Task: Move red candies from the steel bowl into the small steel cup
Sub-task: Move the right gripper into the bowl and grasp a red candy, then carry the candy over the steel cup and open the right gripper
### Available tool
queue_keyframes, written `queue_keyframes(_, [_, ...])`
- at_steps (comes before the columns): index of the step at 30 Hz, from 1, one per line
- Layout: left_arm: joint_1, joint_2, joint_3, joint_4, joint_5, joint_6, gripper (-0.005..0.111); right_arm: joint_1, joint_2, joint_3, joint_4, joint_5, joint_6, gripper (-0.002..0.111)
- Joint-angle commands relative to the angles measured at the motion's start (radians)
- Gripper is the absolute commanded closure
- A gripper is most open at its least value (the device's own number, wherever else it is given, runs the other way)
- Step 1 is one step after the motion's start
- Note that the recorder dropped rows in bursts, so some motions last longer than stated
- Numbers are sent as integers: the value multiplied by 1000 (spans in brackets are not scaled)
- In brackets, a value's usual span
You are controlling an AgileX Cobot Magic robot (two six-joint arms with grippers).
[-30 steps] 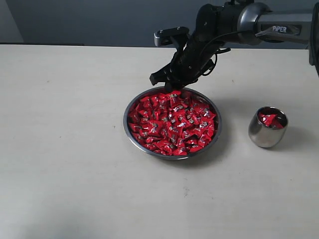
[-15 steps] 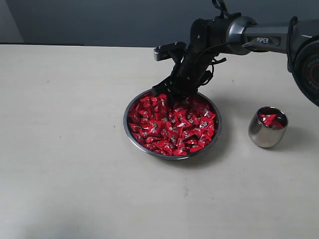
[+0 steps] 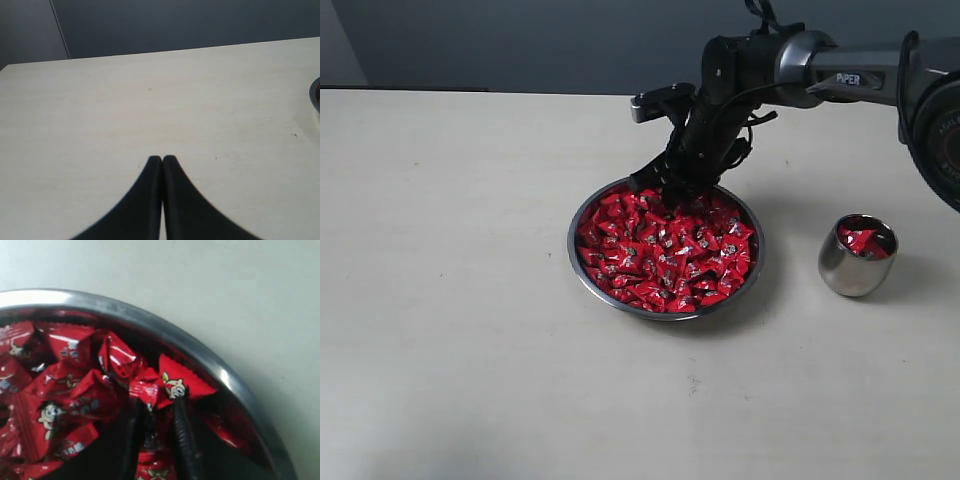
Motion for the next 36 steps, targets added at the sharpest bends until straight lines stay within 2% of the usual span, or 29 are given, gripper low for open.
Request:
queue_keyframes(1, [0, -5, 2, 3, -8, -2, 106, -1, -50, -6, -17, 15, 0, 109])
queue_keyframes(9, [0, -5, 2, 3, -8, -2, 106, -1, -84, -6, -17, 75, 5, 109])
queue_keyframes(12, [0, -5, 2, 3, -8, -2, 106, -1, -113, 13, -30, 83, 69, 109])
queue_keyframes(15, [0, -5, 2, 3, -8, -2, 106, -1, -175, 79, -31, 55, 81, 109])
queue_keyframes(19, [0, -5, 2, 3, -8, -2, 106, -18, -304, 267, -60, -39, 126, 109])
queue_keyframes(26, [0, -5, 2, 3, -8, -2, 106, -147, -591, 603, -68, -149, 158, 109])
queue_keyframes(31, [0, -5, 2, 3, -8, -2, 106, -249, -746, 672, -79, -133, 166, 109])
queue_keyframes(36, [0, -5, 2, 3, -8, -2, 106, -289, -750, 674, -269, -33, 306, 109])
